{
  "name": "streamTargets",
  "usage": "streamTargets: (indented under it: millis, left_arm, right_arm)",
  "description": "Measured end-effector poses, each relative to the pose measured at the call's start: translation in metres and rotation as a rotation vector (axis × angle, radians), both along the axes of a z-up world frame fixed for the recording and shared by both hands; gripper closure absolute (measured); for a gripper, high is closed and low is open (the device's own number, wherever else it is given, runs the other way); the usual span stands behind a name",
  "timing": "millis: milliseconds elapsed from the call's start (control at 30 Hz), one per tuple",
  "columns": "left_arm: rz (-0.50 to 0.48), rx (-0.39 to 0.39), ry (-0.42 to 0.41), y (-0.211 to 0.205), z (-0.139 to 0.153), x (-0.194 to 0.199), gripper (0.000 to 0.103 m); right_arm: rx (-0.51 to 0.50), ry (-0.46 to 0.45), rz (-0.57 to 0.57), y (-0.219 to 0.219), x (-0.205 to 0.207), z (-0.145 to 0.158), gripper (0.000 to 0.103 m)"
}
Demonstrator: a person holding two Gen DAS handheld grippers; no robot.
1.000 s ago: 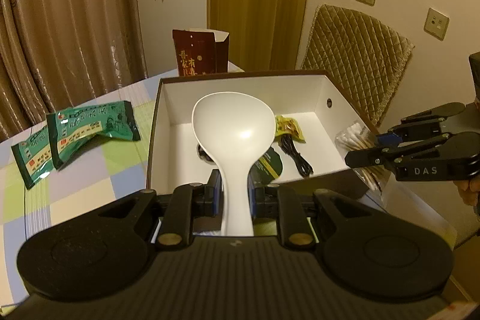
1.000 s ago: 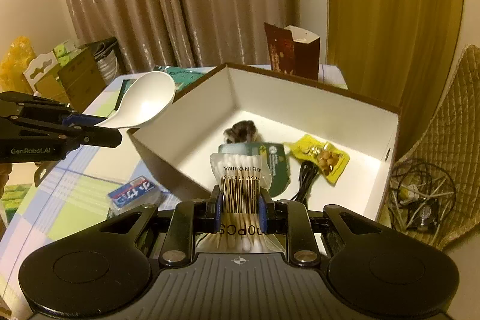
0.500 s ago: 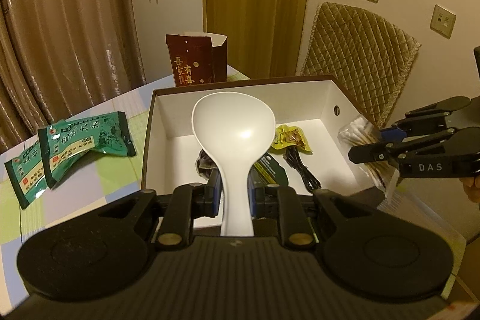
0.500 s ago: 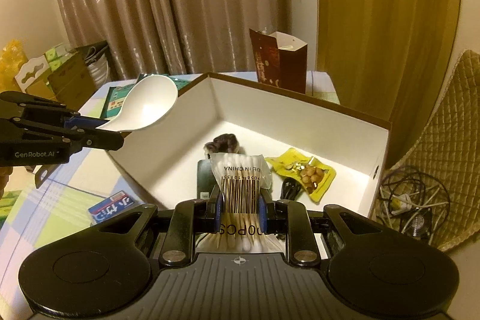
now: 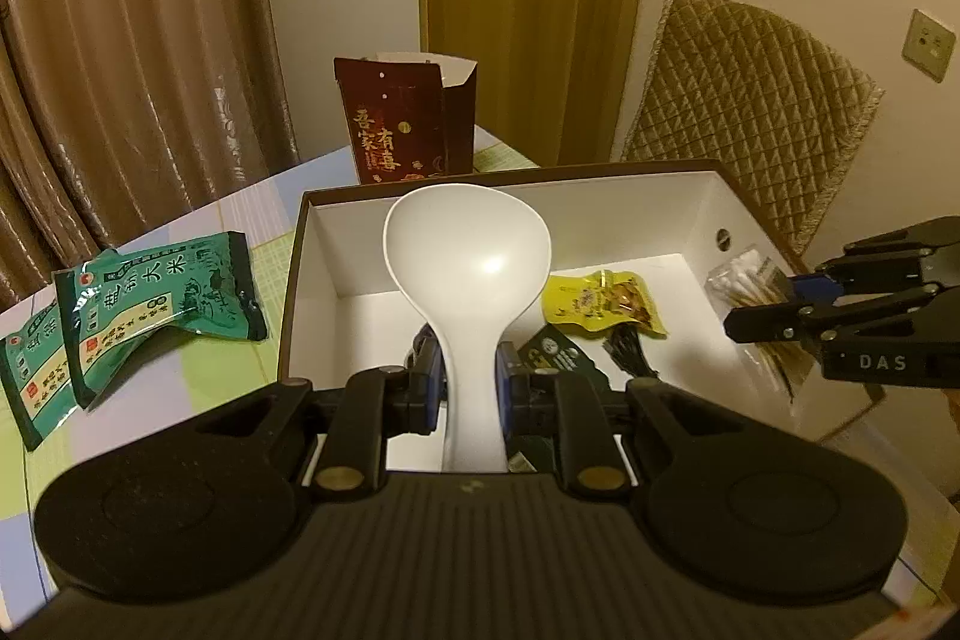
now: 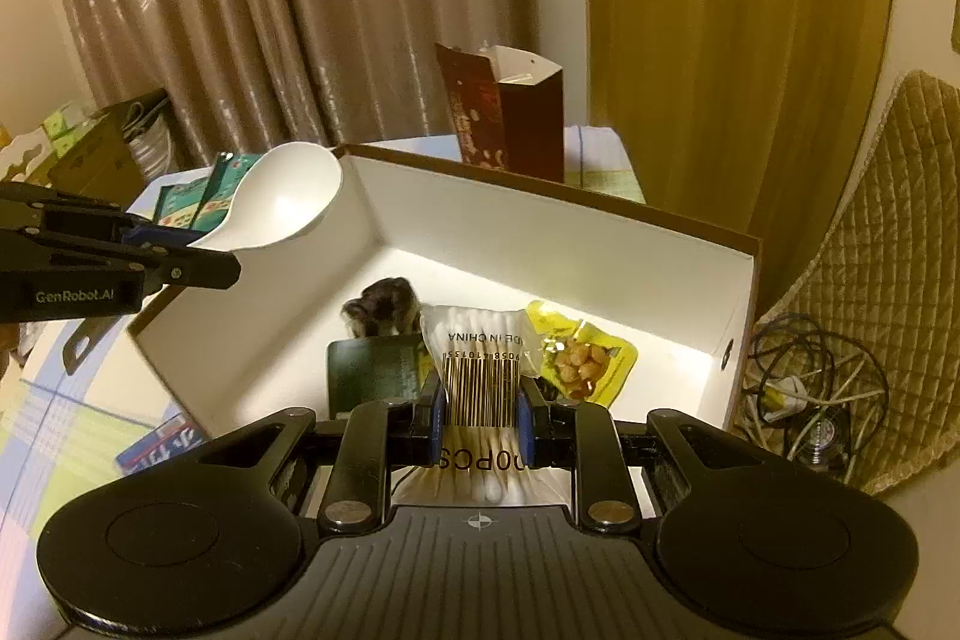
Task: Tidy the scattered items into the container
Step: 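Carry the ladle and cotton swab bag over the box with both tools, then open the left tool to drop the ladle while the right tool releases the swab bag into the box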
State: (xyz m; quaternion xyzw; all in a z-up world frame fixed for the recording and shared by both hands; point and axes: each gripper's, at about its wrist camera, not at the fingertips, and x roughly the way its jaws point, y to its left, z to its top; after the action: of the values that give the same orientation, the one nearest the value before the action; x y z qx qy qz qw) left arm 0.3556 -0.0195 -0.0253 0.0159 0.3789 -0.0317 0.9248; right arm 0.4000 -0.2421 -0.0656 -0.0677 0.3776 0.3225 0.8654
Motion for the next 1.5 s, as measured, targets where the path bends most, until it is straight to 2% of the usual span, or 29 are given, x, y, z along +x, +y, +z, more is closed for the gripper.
streamTargets:
  millis: [267,433,600,800,1367,1400,1433,1500]
  left_arm:
    - [0.052,-0.001,0.087,0.011,-0.032,0.033,0.089]
    - [0.086,-0.024,0.16,0.017,-0.055,0.042,0.089]
    - [0.111,-0.014,0.216,0.019,-0.072,0.048,0.089]
    - [0.107,-0.015,0.258,0.022,-0.078,0.056,0.089]
    - [0.095,-0.036,0.261,0.023,-0.073,0.045,0.08]
    - [0.093,-0.035,0.261,0.022,-0.072,0.044,0.076]
    - [0.09,-0.036,0.262,0.021,-0.072,0.043,0.072]
    - [0.075,-0.041,0.266,0.019,-0.071,0.041,0.064]
  right_arm:
    - [-0.012,0.05,0.003,0.011,0.02,-0.016,0.083]
    - [-0.037,0.094,0.035,0.021,0.023,-0.029,0.083]
    - [-0.066,0.128,0.053,0.029,0.025,-0.041,0.083]
    - [-0.082,0.153,0.07,0.036,0.026,-0.051,0.083]
    - [-0.102,0.192,0.084,0.044,0.024,-0.061,0.082]
    - [-0.103,0.203,0.088,0.045,0.025,-0.062,0.073]
    - [-0.106,0.203,0.083,0.045,0.024,-0.062,0.046]
    - [-0.099,0.171,0.061,0.043,0.021,-0.057,0.013]
